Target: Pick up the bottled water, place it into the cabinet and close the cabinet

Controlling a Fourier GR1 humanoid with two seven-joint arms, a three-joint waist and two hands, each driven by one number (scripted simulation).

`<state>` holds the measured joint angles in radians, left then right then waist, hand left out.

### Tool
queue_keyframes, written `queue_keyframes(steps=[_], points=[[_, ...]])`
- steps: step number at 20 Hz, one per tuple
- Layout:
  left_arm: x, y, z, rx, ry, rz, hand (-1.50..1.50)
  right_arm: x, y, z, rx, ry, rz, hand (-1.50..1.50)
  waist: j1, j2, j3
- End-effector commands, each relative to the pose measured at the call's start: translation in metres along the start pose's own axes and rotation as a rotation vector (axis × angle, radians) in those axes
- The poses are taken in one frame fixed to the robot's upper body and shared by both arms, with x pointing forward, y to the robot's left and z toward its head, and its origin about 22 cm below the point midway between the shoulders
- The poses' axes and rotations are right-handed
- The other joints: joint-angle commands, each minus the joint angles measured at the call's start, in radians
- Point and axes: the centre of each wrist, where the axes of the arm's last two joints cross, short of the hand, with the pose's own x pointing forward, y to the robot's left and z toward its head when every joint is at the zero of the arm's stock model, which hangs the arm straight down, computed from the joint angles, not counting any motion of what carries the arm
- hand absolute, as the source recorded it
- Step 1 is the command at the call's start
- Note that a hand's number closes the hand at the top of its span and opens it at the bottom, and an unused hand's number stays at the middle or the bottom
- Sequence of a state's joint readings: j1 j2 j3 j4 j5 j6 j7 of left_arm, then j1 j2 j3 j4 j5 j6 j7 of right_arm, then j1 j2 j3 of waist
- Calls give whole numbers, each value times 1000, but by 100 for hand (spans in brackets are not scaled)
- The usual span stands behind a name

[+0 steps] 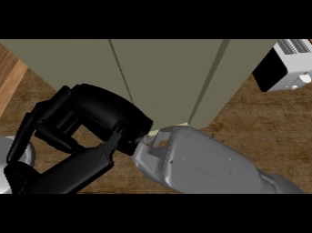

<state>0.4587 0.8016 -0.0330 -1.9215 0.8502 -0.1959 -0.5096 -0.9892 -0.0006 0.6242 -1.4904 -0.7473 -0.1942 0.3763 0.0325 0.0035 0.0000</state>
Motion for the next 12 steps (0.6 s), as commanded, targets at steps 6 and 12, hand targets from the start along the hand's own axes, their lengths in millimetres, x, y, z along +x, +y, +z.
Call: queue_keyframes(steps=[6, 12], points=[[3, -6, 4, 8, -6, -4, -150, -3, -71, 0, -112, -50, -2, 150, -16, -2, 0], [15, -1, 4, 5, 11, 12, -150, -12, -108, 4, -319, -87, 107, 150, -7, -1, 0]])
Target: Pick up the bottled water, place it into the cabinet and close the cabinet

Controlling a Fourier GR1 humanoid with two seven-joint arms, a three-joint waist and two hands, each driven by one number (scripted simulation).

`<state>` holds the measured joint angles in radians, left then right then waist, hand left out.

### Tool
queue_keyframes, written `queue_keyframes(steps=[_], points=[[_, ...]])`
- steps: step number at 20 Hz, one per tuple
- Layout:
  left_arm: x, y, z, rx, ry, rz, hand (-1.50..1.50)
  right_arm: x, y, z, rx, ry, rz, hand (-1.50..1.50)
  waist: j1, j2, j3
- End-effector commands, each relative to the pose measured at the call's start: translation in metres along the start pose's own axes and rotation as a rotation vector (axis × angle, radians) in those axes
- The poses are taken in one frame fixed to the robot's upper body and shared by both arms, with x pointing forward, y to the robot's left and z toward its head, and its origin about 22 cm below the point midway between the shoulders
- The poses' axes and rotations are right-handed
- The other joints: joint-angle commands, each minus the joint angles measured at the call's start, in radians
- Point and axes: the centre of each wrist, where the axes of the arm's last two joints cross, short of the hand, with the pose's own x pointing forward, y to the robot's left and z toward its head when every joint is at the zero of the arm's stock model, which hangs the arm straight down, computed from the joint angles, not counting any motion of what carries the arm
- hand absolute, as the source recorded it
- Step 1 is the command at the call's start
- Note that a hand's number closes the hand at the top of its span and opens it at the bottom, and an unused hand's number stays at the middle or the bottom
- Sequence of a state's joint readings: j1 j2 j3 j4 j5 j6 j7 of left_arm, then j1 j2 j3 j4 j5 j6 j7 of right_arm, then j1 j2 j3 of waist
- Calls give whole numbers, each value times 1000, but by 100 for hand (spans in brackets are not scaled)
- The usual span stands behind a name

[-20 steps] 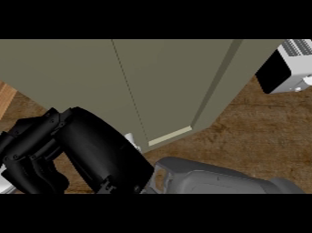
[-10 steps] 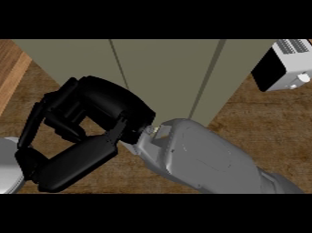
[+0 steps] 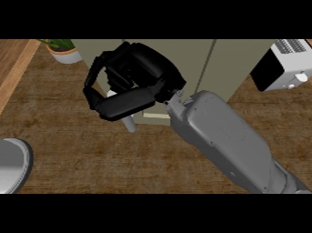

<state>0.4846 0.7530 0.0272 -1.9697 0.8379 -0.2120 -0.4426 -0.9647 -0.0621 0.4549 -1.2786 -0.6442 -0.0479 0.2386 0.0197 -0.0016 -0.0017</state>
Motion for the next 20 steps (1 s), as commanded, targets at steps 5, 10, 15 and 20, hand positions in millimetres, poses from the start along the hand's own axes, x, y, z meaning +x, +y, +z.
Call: queue_keyframes(steps=[5, 10, 15, 20], points=[[4, 4, -11, -8, -5, -4, -150, -2, -60, 1, -236, -27, 115, 150, -6, 10, 1], [-1, -16, -6, -31, -5, 16, -150, 0, -63, 2, -282, -46, 109, 150, -4, 4, 2], [-1, -16, -17, -30, -5, 18, -150, 14, -79, 1, -317, -88, 156, -150, -4, 13, 2], [4, -10, -21, -39, -4, 17, -150, 14, -73, -3, -311, -85, 162, -150, -4, 8, 1]])
